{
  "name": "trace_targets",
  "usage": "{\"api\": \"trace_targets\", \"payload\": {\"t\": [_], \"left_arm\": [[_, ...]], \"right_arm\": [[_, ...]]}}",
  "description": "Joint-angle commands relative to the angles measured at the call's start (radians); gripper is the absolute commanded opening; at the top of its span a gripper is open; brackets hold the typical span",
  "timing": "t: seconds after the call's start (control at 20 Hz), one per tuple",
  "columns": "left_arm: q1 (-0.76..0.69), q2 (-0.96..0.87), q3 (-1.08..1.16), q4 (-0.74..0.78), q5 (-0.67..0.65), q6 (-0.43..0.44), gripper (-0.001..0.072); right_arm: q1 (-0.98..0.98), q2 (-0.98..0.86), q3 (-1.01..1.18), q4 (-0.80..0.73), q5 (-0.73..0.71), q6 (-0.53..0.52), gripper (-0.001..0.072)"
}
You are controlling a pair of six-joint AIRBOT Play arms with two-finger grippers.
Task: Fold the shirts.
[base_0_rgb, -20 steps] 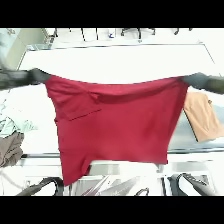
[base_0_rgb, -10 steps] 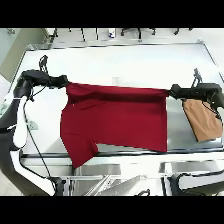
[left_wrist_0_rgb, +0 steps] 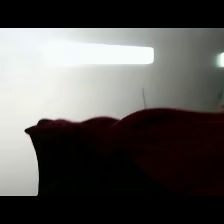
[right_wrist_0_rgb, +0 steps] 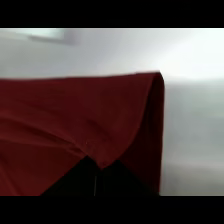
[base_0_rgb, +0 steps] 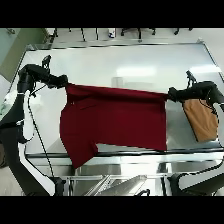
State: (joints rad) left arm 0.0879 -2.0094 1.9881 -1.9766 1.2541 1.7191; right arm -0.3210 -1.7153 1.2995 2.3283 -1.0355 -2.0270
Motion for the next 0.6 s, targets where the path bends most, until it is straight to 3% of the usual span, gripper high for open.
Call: {"api": "trace_targets", "payload": {"t": [0.0, 0.55], "left_arm": [[-0.001, -0.001, -0.042, 0.097, 0.108, -0.011, 0.0014], [-0.012, -0.002, -0.143, 0.092, 0.072, -0.011, 0.0014]], "right_arm": [[0.005, -0.006, -0.035, -0.058, -0.008, 0.008, 0.0017], [0.016, -0.046, -0.064, -0.054, 0.019, 0.008, 0.0017]]}}
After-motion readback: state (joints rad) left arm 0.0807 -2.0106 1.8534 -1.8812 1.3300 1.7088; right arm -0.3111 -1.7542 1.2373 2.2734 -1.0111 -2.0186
